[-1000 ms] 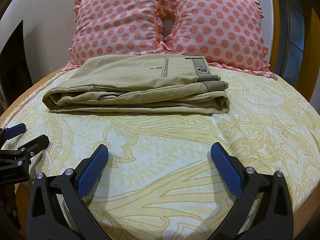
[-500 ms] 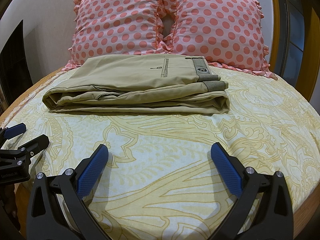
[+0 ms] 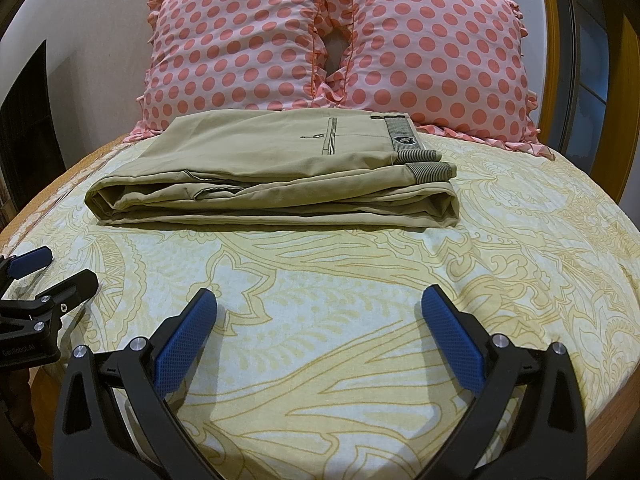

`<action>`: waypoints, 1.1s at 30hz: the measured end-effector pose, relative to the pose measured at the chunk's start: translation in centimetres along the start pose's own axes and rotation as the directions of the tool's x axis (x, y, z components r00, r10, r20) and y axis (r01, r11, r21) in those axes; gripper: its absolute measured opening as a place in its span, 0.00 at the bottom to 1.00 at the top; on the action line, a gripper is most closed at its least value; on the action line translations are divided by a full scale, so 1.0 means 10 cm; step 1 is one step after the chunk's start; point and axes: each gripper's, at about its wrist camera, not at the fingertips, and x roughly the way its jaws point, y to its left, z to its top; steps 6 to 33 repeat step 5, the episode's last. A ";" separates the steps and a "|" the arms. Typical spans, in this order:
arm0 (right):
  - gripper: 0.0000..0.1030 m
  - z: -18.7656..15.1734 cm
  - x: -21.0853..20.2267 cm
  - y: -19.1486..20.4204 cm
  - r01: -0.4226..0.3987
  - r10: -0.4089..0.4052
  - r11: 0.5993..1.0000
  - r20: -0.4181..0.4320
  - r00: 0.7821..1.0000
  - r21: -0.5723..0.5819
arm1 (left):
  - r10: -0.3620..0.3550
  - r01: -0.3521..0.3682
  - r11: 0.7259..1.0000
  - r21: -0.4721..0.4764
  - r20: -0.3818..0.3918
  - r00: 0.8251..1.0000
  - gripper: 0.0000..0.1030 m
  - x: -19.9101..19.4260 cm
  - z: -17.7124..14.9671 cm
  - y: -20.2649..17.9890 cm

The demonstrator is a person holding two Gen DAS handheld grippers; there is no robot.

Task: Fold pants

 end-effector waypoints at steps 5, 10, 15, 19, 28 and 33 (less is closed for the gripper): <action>0.99 0.00 0.00 0.00 0.000 0.000 1.000 0.000 1.000 0.000 | 0.002 -0.002 1.000 -0.002 0.000 1.000 0.98 -0.01 -0.01 -0.02; 0.99 0.00 0.00 0.00 0.000 0.000 1.000 0.000 1.000 0.000 | 0.002 -0.002 1.000 -0.002 0.000 1.000 0.98 -0.01 -0.01 -0.02; 0.99 0.00 0.00 0.00 0.000 0.000 1.000 0.000 1.000 0.000 | 0.002 -0.002 1.000 -0.002 0.000 1.000 0.98 -0.01 -0.01 -0.02; 0.99 0.00 0.00 0.00 0.000 0.000 1.000 0.000 1.000 0.000 | 0.002 -0.002 1.000 -0.002 0.000 1.000 0.98 -0.01 -0.01 -0.02; 0.99 0.00 0.00 0.00 0.000 0.000 1.000 0.000 1.000 0.000 | 0.002 -0.002 1.000 -0.002 0.000 1.000 0.98 -0.01 -0.01 -0.02; 0.99 0.00 0.00 0.00 0.000 0.000 1.000 0.000 1.000 0.000 | 0.002 -0.002 1.000 -0.002 0.000 1.000 0.98 -0.01 -0.01 -0.02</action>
